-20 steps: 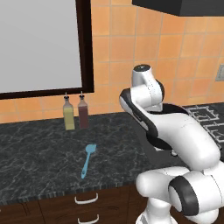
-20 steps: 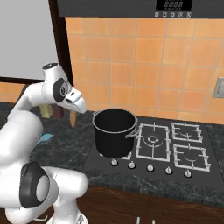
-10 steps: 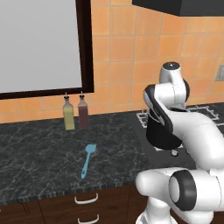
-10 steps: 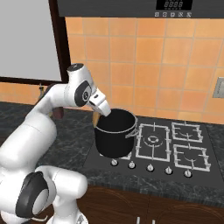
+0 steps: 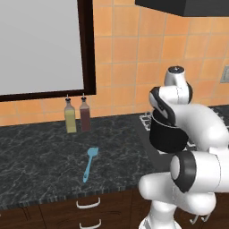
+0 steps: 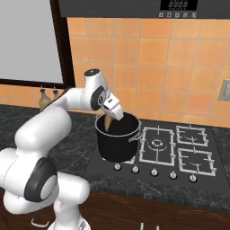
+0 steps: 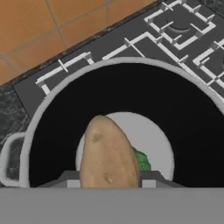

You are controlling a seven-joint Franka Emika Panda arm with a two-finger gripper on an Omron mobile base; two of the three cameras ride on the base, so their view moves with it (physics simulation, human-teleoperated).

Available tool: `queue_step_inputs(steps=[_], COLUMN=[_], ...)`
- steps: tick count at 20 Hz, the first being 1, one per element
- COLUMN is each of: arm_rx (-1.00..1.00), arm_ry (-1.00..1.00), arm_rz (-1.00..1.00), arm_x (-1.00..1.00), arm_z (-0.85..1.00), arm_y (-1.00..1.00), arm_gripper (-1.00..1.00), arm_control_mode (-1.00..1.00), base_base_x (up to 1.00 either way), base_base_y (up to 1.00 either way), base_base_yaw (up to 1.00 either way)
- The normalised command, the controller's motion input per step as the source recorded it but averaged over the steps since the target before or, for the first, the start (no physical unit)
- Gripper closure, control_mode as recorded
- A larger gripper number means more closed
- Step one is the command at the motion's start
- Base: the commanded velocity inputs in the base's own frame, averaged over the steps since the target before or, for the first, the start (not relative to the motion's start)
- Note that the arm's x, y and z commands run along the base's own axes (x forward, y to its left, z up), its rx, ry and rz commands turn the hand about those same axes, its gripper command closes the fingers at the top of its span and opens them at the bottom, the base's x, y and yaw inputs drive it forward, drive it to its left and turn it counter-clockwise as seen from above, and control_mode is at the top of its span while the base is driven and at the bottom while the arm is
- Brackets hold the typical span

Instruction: Put the broccoli and sweet potato in the pot. Retrieve the spatula and lightly stir the vegetables in the pot.

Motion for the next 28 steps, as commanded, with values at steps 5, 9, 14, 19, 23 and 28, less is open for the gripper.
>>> queue_step_inputs(steps=[5, 9, 14, 19, 23, 28], arm_rx=[0.00, 0.00, 0.00, 0.00, 0.00, 0.05], arm_ry=[0.00, 0.00, 0.00, 0.00, 0.01, 0.00], arm_rz=[0.00, 0.00, 0.00, 0.00, 0.00, 0.00], arm_x=[0.22, 0.03, 0.02, -0.02, 0.00, -0.06], arm_z=[-0.38, -0.12, -0.21, -0.40, -0.20, 0.24], arm_y=[-0.26, -0.31, -0.05, 0.00, 0.00, 0.00], arm_gripper=[1.00, 1.00, 1.00, 1.00, -1.00, -1.00], arm_control_mode=[-1.00, -1.00, -1.00, -1.00, -1.00, -1.00], base_base_x=[0.00, 0.00, 0.00, 0.00, 0.00, 0.00], base_base_y=[0.00, 0.00, 0.00, 0.00, 0.00, 0.00], base_base_yaw=[0.00, 0.00, 0.00, 0.00, 0.00, 0.00])
